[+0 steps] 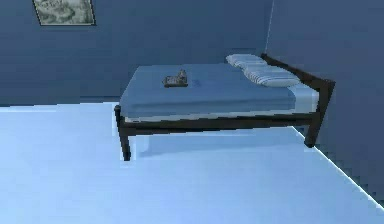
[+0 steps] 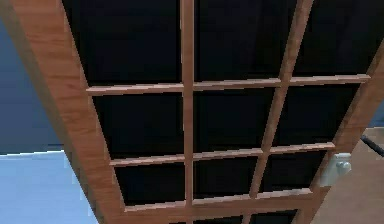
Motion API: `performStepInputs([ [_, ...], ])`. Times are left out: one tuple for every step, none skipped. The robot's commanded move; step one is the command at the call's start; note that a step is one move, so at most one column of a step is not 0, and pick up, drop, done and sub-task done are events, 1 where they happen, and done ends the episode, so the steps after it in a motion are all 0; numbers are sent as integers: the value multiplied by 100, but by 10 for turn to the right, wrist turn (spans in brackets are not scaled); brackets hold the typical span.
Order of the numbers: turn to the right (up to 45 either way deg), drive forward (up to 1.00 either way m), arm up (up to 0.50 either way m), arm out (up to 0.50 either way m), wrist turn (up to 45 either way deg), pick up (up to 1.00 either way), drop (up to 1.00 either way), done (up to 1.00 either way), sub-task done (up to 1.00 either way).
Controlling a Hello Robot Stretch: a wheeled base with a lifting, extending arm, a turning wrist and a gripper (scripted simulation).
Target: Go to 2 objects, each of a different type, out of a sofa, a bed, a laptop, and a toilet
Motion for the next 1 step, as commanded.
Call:
performStepInputs([
  [-150, 0, 0, 0, 0, 0, 0, 0, 0],
])
